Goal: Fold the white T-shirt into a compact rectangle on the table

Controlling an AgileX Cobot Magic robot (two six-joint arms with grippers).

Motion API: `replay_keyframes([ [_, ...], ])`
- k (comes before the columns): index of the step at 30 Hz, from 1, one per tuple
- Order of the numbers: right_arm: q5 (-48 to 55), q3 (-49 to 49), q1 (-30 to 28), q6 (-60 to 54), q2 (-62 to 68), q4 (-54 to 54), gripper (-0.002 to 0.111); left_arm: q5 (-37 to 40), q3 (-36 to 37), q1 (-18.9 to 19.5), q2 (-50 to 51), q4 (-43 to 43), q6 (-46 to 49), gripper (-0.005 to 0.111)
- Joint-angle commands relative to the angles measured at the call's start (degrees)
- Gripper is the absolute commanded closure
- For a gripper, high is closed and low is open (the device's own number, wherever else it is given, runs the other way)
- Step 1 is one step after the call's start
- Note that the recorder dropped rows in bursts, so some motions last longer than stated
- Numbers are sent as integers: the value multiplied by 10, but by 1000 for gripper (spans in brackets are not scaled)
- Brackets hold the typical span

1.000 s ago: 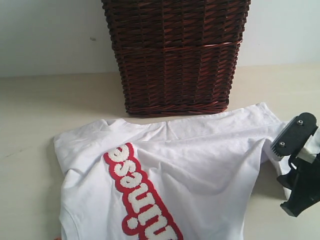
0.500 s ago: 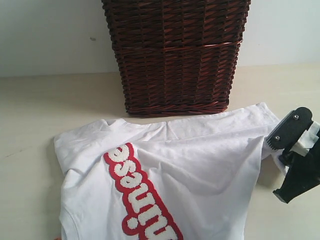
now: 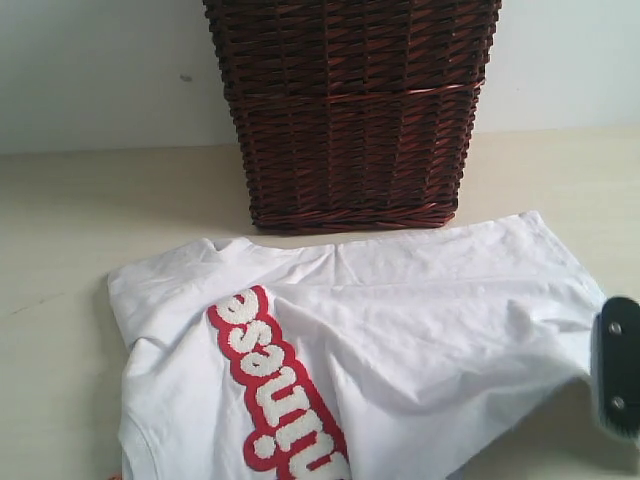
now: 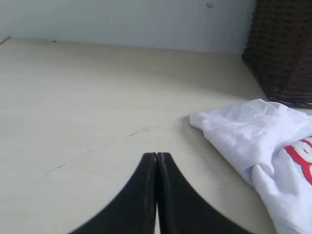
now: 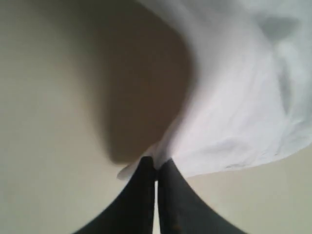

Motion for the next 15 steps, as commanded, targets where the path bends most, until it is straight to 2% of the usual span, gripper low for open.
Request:
replay_keyframes([
  [1,176,-1,-3,-11,-16,-109,108,-4,-2,1,-4,-1,-2,107],
  [5,281,-1,-3,-11,-16,-192,108,-4,-2,1,-4,-1,-2,107],
  [12,264,-1,-3,51,-16,-398,108,-4,-2,1,-4,-1,-2,107],
  [15,264,-1,-3,51,-16,-410,108,-4,-2,1,-4,-1,-2,107],
])
